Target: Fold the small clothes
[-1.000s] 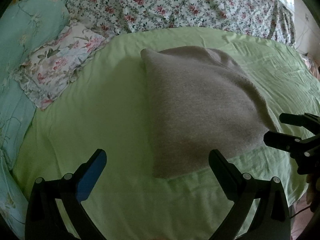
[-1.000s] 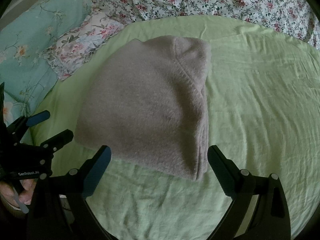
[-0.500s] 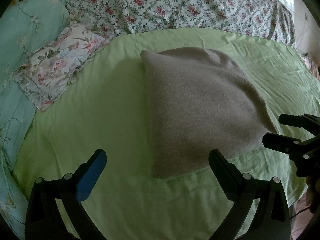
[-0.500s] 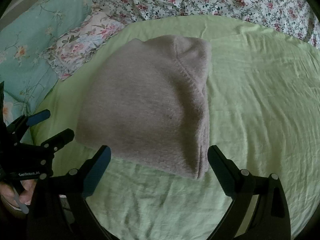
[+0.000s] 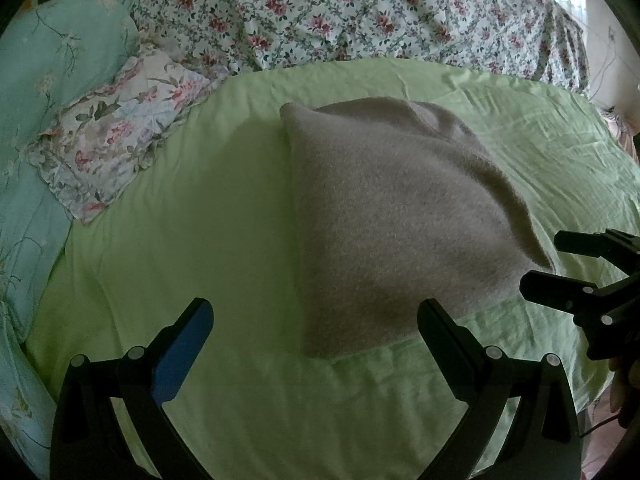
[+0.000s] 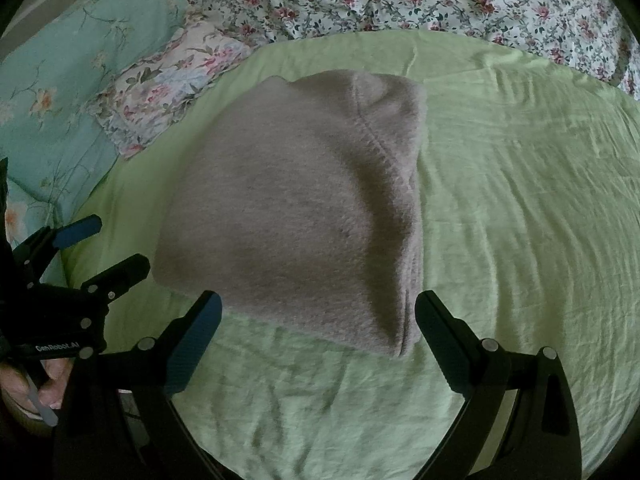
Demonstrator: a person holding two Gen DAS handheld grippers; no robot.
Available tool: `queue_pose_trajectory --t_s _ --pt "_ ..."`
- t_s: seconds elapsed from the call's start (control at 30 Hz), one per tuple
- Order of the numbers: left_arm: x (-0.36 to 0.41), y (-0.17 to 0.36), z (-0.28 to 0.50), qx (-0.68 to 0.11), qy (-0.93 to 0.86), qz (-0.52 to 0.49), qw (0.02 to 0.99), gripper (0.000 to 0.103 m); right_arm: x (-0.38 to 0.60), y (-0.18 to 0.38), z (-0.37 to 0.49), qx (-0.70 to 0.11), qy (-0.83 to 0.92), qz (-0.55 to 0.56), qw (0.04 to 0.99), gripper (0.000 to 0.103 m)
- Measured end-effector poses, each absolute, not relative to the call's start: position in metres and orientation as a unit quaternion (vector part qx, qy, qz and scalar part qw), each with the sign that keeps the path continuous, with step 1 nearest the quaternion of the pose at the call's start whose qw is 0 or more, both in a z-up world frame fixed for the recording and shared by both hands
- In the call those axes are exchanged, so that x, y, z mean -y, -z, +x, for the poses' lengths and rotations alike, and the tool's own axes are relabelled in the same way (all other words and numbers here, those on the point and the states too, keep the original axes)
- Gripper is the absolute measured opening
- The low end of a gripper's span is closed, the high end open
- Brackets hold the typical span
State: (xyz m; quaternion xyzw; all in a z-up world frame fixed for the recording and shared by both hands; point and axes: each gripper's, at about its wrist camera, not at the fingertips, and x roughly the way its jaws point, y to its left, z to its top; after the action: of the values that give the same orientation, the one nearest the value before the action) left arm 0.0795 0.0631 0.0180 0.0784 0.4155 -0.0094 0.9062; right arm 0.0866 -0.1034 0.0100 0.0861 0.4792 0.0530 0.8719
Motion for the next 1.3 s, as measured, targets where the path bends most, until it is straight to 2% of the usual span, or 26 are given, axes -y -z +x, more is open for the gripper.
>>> queue_pose_trajectory --t_s 1.3 --pt "-0.0546 -0.0211 0.0846 -0.415 0.013 0.082 0.906 0.102 0.1080 -0.0155 0.0922 -0.479 -0.053 0.085 0.872 0.097"
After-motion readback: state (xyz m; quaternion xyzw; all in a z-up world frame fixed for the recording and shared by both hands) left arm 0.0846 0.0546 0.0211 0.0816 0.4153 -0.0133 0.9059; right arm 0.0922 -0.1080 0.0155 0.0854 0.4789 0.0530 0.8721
